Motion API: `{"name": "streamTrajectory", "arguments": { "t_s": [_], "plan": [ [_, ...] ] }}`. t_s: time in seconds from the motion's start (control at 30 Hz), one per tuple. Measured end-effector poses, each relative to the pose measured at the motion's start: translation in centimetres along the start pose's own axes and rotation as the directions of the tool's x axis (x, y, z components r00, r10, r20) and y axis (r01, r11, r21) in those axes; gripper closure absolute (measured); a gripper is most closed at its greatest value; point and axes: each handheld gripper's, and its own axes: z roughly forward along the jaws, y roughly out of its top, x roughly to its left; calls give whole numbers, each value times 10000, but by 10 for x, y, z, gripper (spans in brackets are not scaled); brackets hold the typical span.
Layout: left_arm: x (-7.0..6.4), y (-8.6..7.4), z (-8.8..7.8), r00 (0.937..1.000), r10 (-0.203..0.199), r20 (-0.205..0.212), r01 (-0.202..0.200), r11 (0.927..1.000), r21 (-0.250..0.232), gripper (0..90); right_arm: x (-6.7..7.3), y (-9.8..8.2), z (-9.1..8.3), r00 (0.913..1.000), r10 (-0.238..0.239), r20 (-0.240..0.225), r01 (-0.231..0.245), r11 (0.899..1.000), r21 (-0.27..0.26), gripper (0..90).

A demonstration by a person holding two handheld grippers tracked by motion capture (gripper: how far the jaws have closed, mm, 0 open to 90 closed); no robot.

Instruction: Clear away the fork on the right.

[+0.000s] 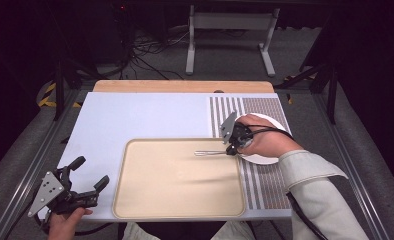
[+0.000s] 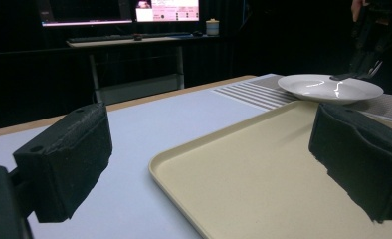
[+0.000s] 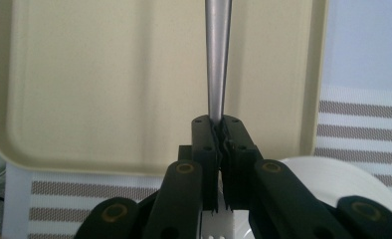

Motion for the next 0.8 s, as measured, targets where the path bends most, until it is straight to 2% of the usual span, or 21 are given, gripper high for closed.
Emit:
{"name": "streamTrajectory", "arguments": {
  "t_s": [0.07, 0.17, 0.5, 0.8],
  "plan": [
    [0, 0, 0, 10000, 11, 8, -11, 10000, 4, 41, -1, 2, 2, 10000, 10, -49, -10, 10000, 12, 868],
    [0, 0, 0, 10000, -5, 10, 5, 10000, -18, 41, -5, 14, 19, 9998, -106, -196, 107, 9999, 62, 868],
    [1, 0, -1, 10000, -8, 11, 8, 10000, -25, 41, -10, 31, 38, 9989, -300, -351, 303, 9995, 88, 868],
    [1, 0, -1, 10000, -9, 30, 9, 10000, -20, 41, -12, 36, 52, 9980, -382, -504, 395, 9989, 258, 867]
  ]
}}
